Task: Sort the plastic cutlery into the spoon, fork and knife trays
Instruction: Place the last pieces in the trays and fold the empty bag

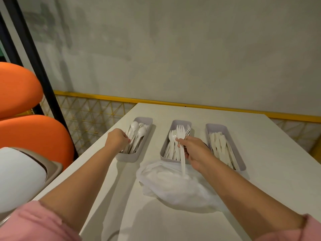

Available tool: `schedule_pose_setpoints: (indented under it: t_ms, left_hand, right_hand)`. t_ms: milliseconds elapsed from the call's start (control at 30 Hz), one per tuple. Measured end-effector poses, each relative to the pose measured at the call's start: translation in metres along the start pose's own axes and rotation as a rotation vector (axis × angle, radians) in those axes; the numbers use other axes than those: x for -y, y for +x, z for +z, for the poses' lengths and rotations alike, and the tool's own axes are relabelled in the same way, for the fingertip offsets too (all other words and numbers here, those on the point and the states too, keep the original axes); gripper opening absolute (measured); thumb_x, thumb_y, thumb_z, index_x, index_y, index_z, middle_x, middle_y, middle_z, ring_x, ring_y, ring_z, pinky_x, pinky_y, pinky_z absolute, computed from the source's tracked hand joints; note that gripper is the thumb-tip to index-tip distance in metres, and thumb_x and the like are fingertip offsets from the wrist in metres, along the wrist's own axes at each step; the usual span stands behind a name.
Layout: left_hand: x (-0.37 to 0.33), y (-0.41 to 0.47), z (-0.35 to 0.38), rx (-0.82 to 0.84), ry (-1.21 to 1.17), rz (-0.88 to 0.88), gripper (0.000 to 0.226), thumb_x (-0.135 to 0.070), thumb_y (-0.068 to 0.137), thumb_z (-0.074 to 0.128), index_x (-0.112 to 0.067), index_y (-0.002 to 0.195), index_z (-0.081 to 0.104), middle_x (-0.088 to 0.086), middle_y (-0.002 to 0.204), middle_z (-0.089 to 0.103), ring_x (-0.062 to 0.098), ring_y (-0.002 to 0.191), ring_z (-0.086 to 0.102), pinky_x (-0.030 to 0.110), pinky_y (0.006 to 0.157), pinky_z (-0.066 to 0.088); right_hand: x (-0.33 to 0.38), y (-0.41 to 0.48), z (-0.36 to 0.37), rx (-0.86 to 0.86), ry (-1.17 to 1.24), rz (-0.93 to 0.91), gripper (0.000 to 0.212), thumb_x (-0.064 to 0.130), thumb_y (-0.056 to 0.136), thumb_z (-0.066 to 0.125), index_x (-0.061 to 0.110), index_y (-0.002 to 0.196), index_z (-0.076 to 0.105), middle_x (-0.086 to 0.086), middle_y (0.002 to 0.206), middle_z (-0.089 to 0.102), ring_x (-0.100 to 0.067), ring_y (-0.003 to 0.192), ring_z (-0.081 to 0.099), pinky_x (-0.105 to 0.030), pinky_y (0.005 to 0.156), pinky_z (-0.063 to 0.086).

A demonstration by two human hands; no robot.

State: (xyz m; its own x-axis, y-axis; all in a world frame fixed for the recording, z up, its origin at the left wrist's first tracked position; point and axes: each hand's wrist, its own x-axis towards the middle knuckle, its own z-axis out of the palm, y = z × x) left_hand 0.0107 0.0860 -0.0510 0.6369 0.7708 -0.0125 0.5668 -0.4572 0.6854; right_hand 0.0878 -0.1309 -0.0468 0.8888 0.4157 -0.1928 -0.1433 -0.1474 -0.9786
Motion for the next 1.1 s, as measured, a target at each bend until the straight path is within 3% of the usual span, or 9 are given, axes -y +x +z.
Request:
schedule_pose_setpoints:
  t_ms: [100,233,300,400,500,733,833,1033,1100]
  left_hand:
    - [0.005,0.001,0.003,-0.004,0.121,0.011,0.016,-0.006,0.085,0.059,-0.001,0.095,0.07,0.018,0.097,0.067,0.032,0.082,0.06,0.031,0.068,0.045]
    - [0.004,0.0,0.005,-0.04,0.211,0.056,0.022,0.004,0.081,0.05,-0.01,0.084,0.065,0.01,0.089,0.058,0.031,0.076,0.054,0.031,0.067,0.045]
    - [0.001,-0.003,0.006,-0.058,0.238,0.081,0.025,0.007,0.08,0.047,-0.017,0.077,0.054,0.007,0.087,0.05,0.027,0.074,0.045,0.03,0.065,0.041]
    - [-0.006,-0.006,0.008,-0.067,0.227,0.174,0.026,0.002,0.082,0.05,-0.016,0.094,0.066,0.011,0.096,0.062,0.031,0.085,0.056,0.029,0.067,0.042]
    - [-0.019,-0.018,0.015,-0.02,0.156,0.258,0.024,-0.006,0.087,0.054,-0.011,0.104,0.07,0.009,0.107,0.063,0.028,0.096,0.06,0.027,0.07,0.044]
    - [-0.041,-0.04,0.045,0.214,0.0,0.282,0.017,-0.014,0.087,0.063,-0.004,0.1,0.067,0.007,0.077,0.059,0.014,0.057,0.052,0.02,0.054,0.041]
    - [-0.044,-0.043,0.053,0.243,0.035,0.277,0.017,-0.014,0.086,0.064,-0.004,0.099,0.067,0.015,0.095,0.069,0.019,0.07,0.055,0.025,0.065,0.046]
    - [-0.044,-0.043,0.058,0.234,0.032,0.255,0.016,-0.011,0.087,0.064,-0.003,0.1,0.067,0.014,0.091,0.067,0.021,0.074,0.056,0.033,0.077,0.052]
    - [-0.043,-0.044,0.058,0.227,0.028,0.255,0.015,-0.01,0.087,0.064,-0.003,0.1,0.067,0.012,0.087,0.064,0.022,0.074,0.057,0.034,0.079,0.053]
  right_hand:
    - [0.004,0.003,-0.001,-0.021,-0.041,-0.019,0.021,0.016,0.093,0.054,0.002,0.105,0.065,-0.002,0.068,0.04,-0.012,0.059,0.034,-0.023,0.056,0.03]
    - [0.007,0.009,-0.002,-0.031,-0.075,-0.049,0.017,0.009,0.093,0.053,0.013,0.078,0.061,-0.002,0.062,0.041,-0.013,0.056,0.034,-0.022,0.052,0.029]
    - [0.011,0.012,-0.002,-0.055,-0.105,-0.074,0.016,0.008,0.092,0.053,0.013,0.078,0.059,-0.002,0.068,0.047,-0.012,0.059,0.038,-0.021,0.052,0.031]
    - [0.019,0.019,-0.002,-0.111,-0.067,-0.121,0.008,0.007,0.091,0.055,0.007,0.094,0.062,-0.005,0.076,0.055,-0.012,0.064,0.045,-0.021,0.056,0.036]
    - [0.027,0.032,-0.003,-0.166,-0.051,-0.15,0.01,0.006,0.093,0.051,0.007,0.091,0.061,-0.005,0.069,0.052,-0.011,0.061,0.044,-0.021,0.059,0.037]
    - [0.019,0.053,0.008,-0.113,-0.256,-0.156,0.017,0.006,0.092,0.053,0.004,0.105,0.064,-0.005,0.07,0.055,-0.011,0.059,0.047,-0.02,0.056,0.038]
    - [0.015,0.056,0.011,-0.116,-0.402,-0.186,0.014,0.004,0.087,0.059,0.01,0.075,0.06,-0.009,0.081,0.057,-0.012,0.06,0.048,-0.019,0.05,0.035]
    - [0.002,0.065,0.012,-0.214,-0.66,-0.235,0.011,0.011,0.086,0.062,0.01,0.075,0.061,-0.015,0.098,0.064,-0.027,0.098,0.055,-0.029,0.067,0.042]
    - [-0.001,0.066,0.011,-0.274,-0.781,-0.255,0.011,0.015,0.087,0.063,0.008,0.095,0.066,-0.015,0.115,0.058,-0.03,0.114,0.045,-0.032,0.075,0.041]
